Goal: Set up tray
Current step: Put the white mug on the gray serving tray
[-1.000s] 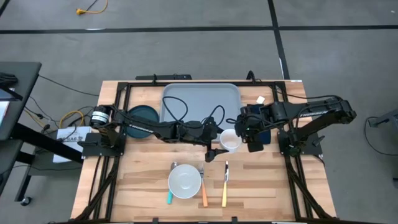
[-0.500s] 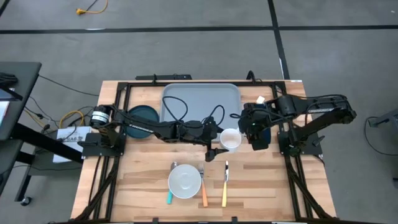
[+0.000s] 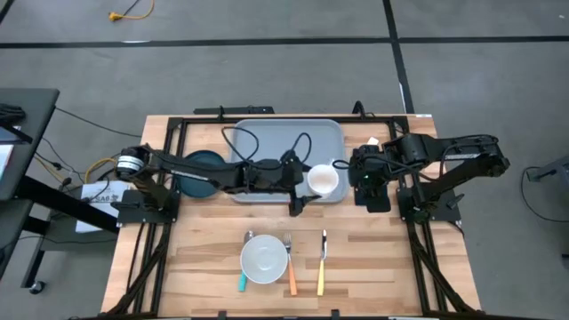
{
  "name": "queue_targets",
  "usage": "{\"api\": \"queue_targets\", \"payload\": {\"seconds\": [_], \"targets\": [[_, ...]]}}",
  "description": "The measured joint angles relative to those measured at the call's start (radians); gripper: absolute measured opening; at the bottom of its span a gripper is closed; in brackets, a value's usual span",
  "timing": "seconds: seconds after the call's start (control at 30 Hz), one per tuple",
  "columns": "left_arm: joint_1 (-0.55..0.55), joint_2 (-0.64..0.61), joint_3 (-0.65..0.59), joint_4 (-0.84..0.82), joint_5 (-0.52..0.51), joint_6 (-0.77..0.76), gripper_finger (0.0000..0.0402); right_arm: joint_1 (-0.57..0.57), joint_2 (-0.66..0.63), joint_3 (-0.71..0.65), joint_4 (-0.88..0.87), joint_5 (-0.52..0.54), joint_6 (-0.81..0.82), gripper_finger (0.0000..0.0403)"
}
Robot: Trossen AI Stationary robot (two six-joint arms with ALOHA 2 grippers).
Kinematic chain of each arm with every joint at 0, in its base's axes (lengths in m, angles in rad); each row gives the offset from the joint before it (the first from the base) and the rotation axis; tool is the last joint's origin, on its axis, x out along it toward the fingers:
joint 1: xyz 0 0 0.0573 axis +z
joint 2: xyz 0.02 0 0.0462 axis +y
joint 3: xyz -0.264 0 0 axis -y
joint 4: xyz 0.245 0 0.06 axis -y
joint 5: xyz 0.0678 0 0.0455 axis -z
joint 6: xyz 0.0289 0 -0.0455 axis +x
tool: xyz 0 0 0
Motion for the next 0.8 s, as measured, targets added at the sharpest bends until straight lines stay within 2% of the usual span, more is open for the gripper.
{"api": "queue_targets", "payload": {"seconds": [0.3, 0.8], "targets": [[-0.002, -0.097, 0.001, -0.089, -0.088, 0.074, 0.0371, -0.009, 0.0, 0.0, -0.011, 0.001, 0.0, 0.0215], [-0.014, -0.103, 0.001, -0.116, -0.098, 0.084, 0.0371, -0.008, 0.0, 0.0, -0.008, 0.001, 0.001, 0.0215]]}}
